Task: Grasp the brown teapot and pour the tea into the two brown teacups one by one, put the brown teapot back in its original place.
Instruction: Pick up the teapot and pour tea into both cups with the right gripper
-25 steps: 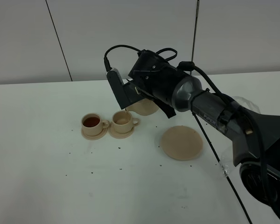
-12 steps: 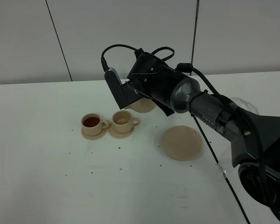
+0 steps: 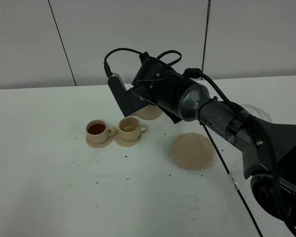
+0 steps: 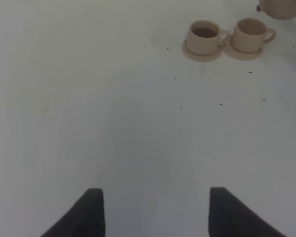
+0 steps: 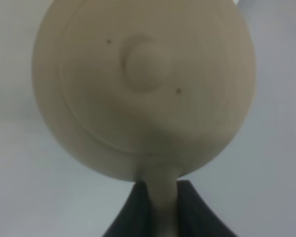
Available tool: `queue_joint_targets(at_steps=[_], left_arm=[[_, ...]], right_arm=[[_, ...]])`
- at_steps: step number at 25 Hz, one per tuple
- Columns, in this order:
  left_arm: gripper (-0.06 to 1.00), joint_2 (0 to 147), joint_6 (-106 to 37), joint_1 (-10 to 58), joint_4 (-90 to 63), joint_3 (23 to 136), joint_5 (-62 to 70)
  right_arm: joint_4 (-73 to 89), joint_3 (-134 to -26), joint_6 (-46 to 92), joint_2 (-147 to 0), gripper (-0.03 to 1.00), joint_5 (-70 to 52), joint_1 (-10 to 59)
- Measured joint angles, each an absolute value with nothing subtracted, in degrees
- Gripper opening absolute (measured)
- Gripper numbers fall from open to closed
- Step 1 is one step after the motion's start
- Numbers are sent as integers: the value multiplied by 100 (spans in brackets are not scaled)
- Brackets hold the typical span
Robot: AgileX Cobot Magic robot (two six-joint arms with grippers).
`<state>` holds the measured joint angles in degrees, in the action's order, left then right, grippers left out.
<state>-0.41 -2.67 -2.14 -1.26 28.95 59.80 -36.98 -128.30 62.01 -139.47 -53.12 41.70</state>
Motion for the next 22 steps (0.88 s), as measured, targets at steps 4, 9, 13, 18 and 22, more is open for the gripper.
queue_joint_targets(at_steps=[4,9,13,18,22], left_arm=[[53,-41,-267,-214,-126,2895,5980],[53,-41,-267,-214,-126,2895,5980],[53,-41,-267,-214,-126,2895,5980],[53,-41,-274,-214,-126,2895,5980],[53,-41,-274,-214,-126,2895,5980]], right_arm=[[-3736,-12830,6196,-13947,9,-5312,4209],[-3765,-12830,6190,-13947,9,-5312,4255],[-3796,-12830,6190,-13969,9,-5312,4267],[-3970,-12830,6190,-14151,9,-5302,4262],[-4011,-12830,6184,-14153,9,-5246,4256]])
